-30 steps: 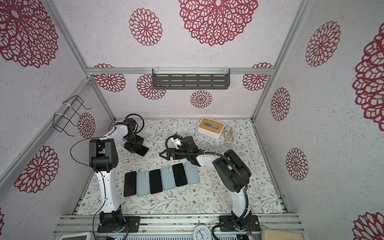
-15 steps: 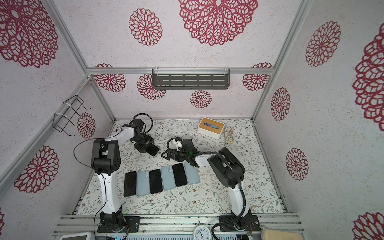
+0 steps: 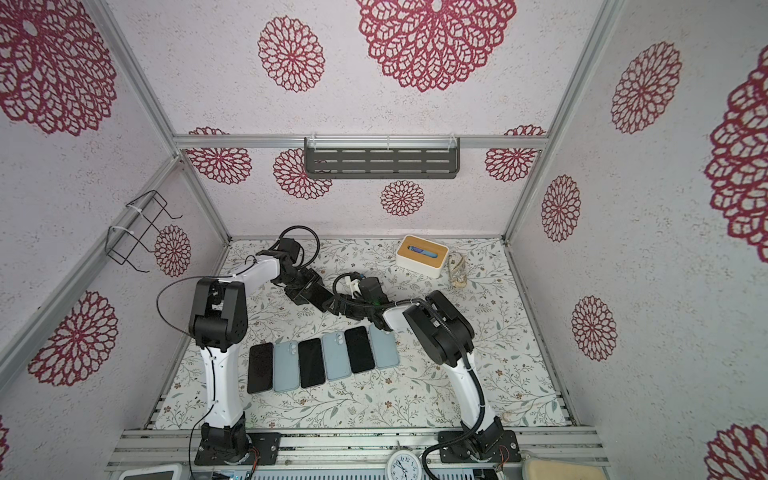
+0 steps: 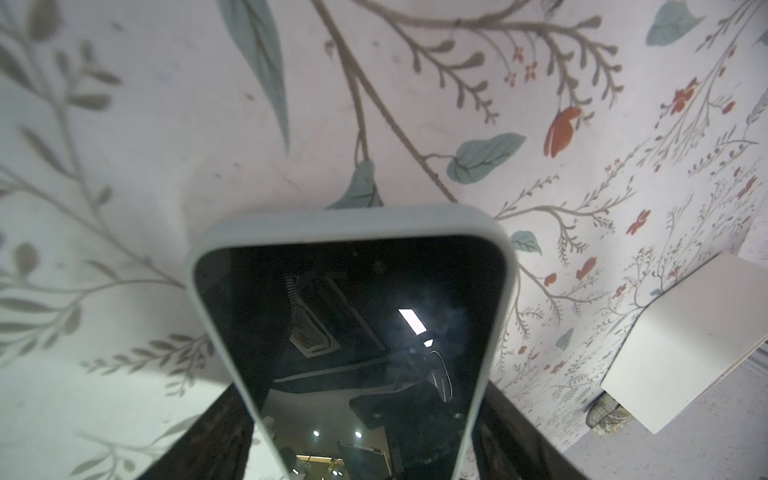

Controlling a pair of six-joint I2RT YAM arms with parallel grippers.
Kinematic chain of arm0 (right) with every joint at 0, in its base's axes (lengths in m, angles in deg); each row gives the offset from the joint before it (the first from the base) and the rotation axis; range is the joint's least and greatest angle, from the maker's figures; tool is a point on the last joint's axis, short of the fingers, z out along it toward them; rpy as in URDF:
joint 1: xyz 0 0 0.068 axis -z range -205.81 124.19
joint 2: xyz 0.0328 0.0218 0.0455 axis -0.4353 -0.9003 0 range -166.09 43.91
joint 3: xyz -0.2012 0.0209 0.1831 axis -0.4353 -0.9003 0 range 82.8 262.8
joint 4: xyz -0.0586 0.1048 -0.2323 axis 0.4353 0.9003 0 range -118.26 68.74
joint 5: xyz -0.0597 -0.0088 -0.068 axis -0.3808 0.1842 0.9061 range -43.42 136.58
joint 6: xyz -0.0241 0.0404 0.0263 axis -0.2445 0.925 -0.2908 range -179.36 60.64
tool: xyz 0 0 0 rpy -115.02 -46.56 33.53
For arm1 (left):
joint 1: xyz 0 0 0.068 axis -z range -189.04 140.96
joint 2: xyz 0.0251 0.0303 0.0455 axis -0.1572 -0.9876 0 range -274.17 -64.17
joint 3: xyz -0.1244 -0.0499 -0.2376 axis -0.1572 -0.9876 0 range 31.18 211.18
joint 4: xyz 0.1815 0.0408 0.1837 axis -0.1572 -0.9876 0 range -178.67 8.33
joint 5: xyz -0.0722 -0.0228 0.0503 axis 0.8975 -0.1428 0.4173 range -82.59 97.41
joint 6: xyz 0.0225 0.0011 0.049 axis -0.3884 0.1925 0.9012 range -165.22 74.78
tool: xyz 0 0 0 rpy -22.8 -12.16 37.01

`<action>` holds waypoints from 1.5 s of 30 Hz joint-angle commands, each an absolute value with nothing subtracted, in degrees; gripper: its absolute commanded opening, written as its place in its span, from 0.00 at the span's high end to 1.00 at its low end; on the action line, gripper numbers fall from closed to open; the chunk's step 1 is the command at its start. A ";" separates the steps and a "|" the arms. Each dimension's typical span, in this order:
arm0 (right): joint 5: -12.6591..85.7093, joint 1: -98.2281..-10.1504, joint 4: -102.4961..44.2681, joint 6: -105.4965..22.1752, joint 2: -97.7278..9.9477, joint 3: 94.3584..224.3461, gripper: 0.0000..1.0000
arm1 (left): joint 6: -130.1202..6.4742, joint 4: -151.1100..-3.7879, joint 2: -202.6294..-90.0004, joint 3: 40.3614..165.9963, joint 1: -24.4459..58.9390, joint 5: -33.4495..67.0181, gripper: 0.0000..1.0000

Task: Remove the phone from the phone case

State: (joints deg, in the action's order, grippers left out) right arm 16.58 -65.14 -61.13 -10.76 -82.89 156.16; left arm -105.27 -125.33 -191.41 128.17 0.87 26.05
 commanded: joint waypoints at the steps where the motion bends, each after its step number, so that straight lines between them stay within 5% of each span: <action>1: 18.21 -64.65 -61.72 -10.32 -84.20 159.50 0.25 | -105.32 -124.80 -192.76 126.18 2.63 27.89 0.41; 5: 19.35 -64.57 -60.62 -10.44 -85.71 161.80 0.40 | -105.16 -124.08 -192.28 125.61 3.39 28.40 0.42; 16: 21.65 -64.30 -62.51 -12.22 -79.72 157.24 1.00 | -101.70 -118.84 -185.74 120.96 5.06 27.63 0.38; 27: 21.40 -58.23 -63.20 -16.52 -47.72 137.37 1.00 | -97.16 -82.40 -151.70 95.38 9.10 21.21 0.00; 37: 19.10 -54.60 -66.71 -14.95 -23.15 126.08 1.00 | -90.47 -51.05 -137.41 80.14 19.53 25.30 0.03; 45: 15.57 -54.31 -80.88 -3.11 -20.59 122.16 1.00 | -88.82 -43.37 -137.76 76.35 25.87 24.15 0.03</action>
State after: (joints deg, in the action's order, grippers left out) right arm 17.91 -54.45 -68.58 -8.71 -21.91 121.58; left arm -90.43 -50.45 -137.34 76.96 25.20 24.60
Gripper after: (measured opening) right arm 0.121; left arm 0.972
